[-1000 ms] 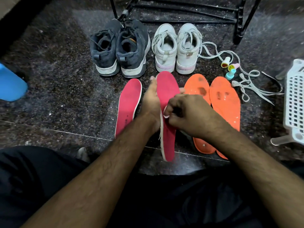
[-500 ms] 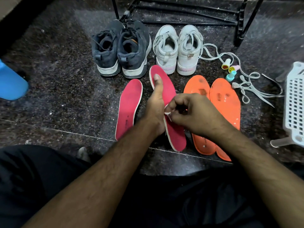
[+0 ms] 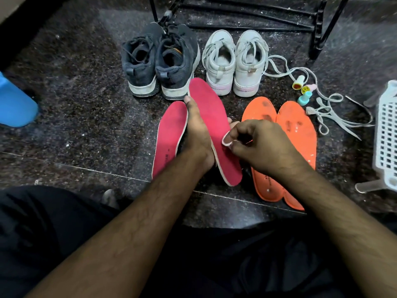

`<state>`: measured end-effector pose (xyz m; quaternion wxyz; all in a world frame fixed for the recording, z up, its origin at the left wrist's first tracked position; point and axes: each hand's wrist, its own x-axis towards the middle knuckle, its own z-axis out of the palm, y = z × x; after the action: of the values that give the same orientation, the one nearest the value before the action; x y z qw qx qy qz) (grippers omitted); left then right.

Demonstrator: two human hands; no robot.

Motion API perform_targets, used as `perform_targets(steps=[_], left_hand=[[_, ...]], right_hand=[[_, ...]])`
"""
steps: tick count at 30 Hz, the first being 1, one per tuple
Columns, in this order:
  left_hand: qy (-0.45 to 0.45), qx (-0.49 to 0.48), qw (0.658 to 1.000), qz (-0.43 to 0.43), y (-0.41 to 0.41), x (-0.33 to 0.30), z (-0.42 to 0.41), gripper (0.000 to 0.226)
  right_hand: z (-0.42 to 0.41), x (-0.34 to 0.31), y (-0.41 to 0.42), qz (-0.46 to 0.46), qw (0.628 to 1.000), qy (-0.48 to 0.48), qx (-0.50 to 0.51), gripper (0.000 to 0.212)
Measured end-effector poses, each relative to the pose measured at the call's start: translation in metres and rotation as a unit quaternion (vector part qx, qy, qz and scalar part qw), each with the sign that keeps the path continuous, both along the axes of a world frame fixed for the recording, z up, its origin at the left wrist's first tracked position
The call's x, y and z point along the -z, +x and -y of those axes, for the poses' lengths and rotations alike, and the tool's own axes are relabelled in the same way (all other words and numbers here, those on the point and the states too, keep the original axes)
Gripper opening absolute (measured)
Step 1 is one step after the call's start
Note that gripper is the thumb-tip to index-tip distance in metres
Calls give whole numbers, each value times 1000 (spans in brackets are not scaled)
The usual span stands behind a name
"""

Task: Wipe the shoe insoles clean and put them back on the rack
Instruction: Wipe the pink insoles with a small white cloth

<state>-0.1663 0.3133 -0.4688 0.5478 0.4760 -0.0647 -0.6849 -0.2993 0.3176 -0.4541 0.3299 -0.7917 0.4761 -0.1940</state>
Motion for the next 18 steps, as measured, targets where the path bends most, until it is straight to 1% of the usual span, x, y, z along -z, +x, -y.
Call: perform_targets(steps=[2, 5, 6, 8, 9, 11, 12, 14, 16, 18], left_hand=[[-25, 4, 1000, -3, -10, -2, -5, 93], [-38, 76, 996, -22, -23, -5, -15, 92], [-39, 91, 995, -25, -23, -7, -17, 90], [-30, 92, 995, -29, -17, -9, -17, 90], [-19, 79, 996, -24, -14, -7, -14, 91], [-15, 55, 998, -11, -10, -5, -11, 90], [-22, 46, 999, -8, -10, -3, -10, 85], [-45, 40, 998, -21, -13, -1, -11, 73], [-69, 47, 996, -37, -16, -1, -13, 56], [-87, 41, 994, -46, -16, -1, -12, 45]], right_hand=[[4, 4, 0, -17, 999, -28, 40, 16], [6, 5, 6, 16, 995, -53, 79, 18], [5, 3, 8, 33, 995, -61, 74, 20], [-1, -1, 10, 57, 997, -49, 30, 20], [-5, -3, 9, 55, 998, -30, 2, 20], [-9, -4, 5, 23, 999, -9, -29, 19], [-8, -2, 3, 6, 1000, -19, -20, 20], [0, 2, -2, -17, 997, -64, 34, 21], [9, 3, -2, -12, 991, -101, 82, 22], [13, 2, 3, 13, 990, -112, 86, 22]])
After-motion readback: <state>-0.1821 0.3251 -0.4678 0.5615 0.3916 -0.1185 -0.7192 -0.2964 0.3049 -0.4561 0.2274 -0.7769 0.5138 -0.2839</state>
